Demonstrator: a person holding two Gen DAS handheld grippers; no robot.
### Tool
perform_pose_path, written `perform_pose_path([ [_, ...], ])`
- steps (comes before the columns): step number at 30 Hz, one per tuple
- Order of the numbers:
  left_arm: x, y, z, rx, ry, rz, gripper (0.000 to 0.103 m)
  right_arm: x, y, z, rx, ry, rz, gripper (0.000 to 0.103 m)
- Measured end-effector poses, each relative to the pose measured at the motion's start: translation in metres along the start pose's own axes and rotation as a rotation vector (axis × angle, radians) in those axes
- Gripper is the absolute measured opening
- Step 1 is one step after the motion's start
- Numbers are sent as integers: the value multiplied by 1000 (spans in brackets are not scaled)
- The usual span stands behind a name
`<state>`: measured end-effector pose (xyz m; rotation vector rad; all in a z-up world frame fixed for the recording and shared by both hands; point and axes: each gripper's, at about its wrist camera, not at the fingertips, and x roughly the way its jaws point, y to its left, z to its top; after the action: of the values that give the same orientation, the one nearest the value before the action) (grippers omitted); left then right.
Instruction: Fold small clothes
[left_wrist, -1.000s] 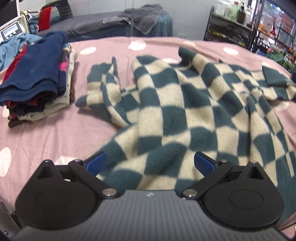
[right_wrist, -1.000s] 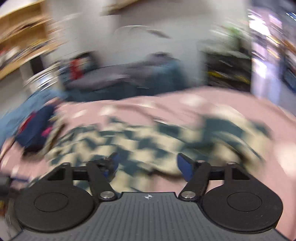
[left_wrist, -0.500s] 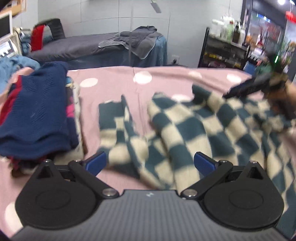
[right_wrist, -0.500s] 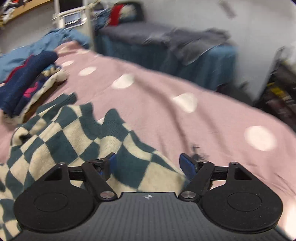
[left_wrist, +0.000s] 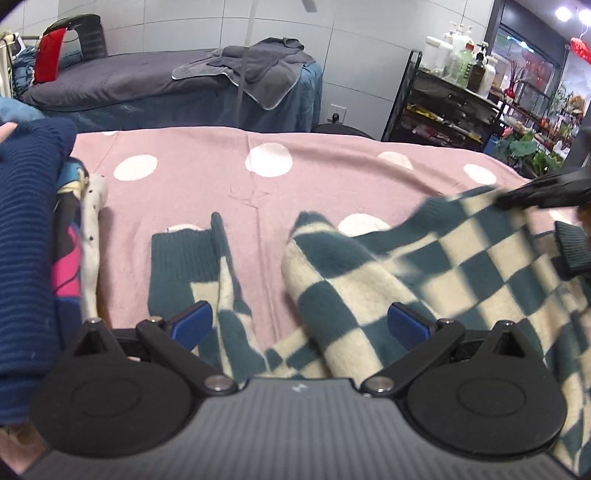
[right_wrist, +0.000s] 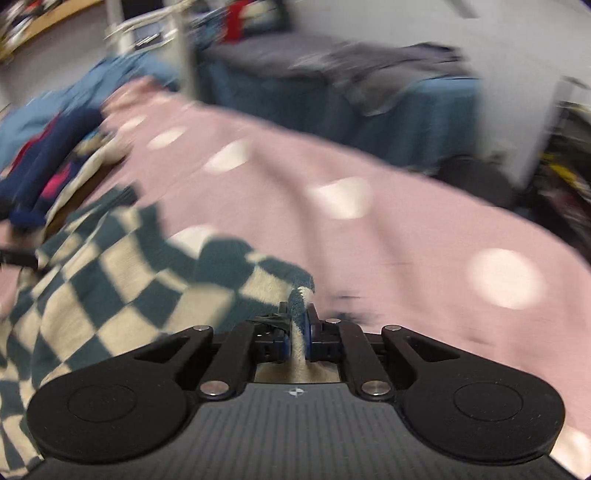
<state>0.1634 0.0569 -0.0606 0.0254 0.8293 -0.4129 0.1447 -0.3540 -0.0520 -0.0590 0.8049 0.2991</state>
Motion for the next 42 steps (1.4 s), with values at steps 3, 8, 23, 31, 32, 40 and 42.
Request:
perform_pose_path([
  [3, 9, 0, 4, 18, 4, 34, 103, -17, -33, -18, 62, 28, -80, 10],
  [8, 13, -5, 3, -7, 26, 20, 103, -20, -24, -46, 90, 34, -80, 11],
  [23, 14, -111, -68, 63, 196, -173, 103, -90, 62, -80, 165, -127, -73, 102],
  [31, 2, -124, -82, 68, 123, -92, 99, -107, 79, -116, 200, -95, -109, 102],
  [32, -4, -116, -81, 43, 122, -79, 99, -108, 72, -120, 240, -95, -130, 102],
  [40, -59, -97, -84, -76, 61, -82, 103, -136, 30, -129, 271, -197, -549, 103],
  [42, -62, -117, -89, -38, 77, -140, 103, -137, 25, -130, 280, -187, -662, 103],
])
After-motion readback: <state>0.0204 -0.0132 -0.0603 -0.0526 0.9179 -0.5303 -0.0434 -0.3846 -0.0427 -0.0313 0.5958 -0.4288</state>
